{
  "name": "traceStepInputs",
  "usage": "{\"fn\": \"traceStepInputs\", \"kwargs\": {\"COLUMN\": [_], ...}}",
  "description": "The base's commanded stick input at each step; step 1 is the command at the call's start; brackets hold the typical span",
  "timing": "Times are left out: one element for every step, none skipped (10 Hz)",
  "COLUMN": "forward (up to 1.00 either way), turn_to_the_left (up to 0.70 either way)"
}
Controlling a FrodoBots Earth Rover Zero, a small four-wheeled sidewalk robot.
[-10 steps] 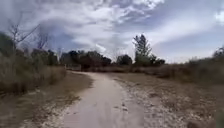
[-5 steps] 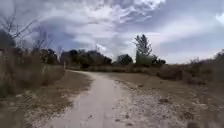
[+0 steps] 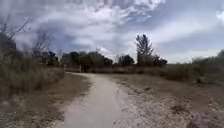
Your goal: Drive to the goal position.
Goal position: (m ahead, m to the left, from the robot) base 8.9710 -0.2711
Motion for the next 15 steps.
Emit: {"fn": "traceStepInputs", "kwargs": {"forward": [0.7, 0.7, 0.7, 0.7, 0.7, 0.7, 0.7, 0.7, 0.7, 0.7, 0.7, 0.7, 0.7, 0.7, 0.7], "turn_to_the_left": [0.0, 0.0, 0.0, 0.0, 0.0, 0.0, 0.0, 0.0, 0.0, 0.0, 0.0, 0.0, 0.0, 0.0, 0.0]}}
